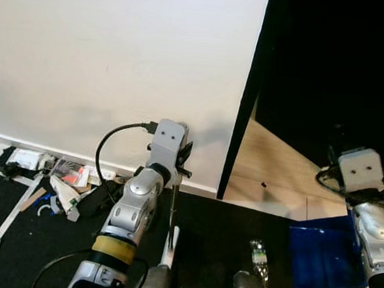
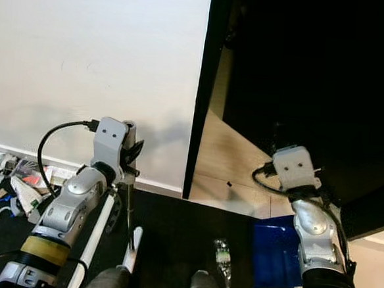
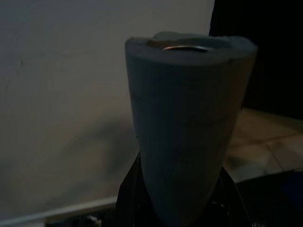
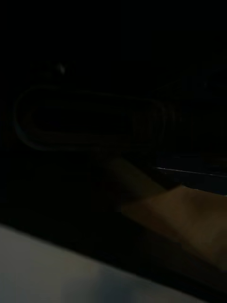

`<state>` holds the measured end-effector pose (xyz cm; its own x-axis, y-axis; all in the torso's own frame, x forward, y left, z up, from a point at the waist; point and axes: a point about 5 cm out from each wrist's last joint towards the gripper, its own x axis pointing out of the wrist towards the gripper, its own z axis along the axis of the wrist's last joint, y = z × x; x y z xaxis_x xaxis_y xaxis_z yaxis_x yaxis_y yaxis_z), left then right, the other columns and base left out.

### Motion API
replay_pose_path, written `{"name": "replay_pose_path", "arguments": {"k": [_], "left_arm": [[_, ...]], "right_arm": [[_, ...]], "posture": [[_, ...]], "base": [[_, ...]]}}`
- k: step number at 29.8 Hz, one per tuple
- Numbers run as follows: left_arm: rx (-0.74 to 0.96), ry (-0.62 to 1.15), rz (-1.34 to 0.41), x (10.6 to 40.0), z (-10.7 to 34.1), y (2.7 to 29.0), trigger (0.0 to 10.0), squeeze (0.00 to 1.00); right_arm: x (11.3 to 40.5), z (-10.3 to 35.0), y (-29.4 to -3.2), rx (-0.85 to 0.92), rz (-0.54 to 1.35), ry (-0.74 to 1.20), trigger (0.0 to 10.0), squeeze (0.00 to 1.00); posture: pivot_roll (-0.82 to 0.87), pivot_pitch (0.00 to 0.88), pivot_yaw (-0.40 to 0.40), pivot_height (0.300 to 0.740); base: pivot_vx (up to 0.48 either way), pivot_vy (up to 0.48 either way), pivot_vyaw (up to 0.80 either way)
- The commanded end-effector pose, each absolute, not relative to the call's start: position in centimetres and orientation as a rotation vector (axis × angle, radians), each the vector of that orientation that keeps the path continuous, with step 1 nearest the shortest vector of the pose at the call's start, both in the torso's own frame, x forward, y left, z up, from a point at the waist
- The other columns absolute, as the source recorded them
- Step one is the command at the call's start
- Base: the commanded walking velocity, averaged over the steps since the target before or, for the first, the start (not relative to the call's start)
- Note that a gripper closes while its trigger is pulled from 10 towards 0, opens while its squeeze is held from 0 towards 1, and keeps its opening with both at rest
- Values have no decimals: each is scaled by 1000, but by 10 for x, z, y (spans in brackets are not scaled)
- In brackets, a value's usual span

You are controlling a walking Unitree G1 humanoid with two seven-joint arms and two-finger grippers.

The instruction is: Sweep floor

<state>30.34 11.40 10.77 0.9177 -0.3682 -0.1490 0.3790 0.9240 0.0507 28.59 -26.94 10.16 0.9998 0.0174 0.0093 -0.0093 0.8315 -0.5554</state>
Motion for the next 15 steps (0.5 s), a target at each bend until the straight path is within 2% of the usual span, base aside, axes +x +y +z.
{"name": "replay_pose_path", "arguments": {"k": [1,15], "left_arm": [[115,166,-387,299,105,121,10000,0],[138,202,-377,284,107,139,10000,0]], "right_arm": [[283,93,-260,-622,58,-19,10000,0],[280,72,-239,-586,42,-37,10000,0]], "posture": [[130,205,65,740],[191,277,99,740]], "base": [[0,0,0],[0,0,0]]}}
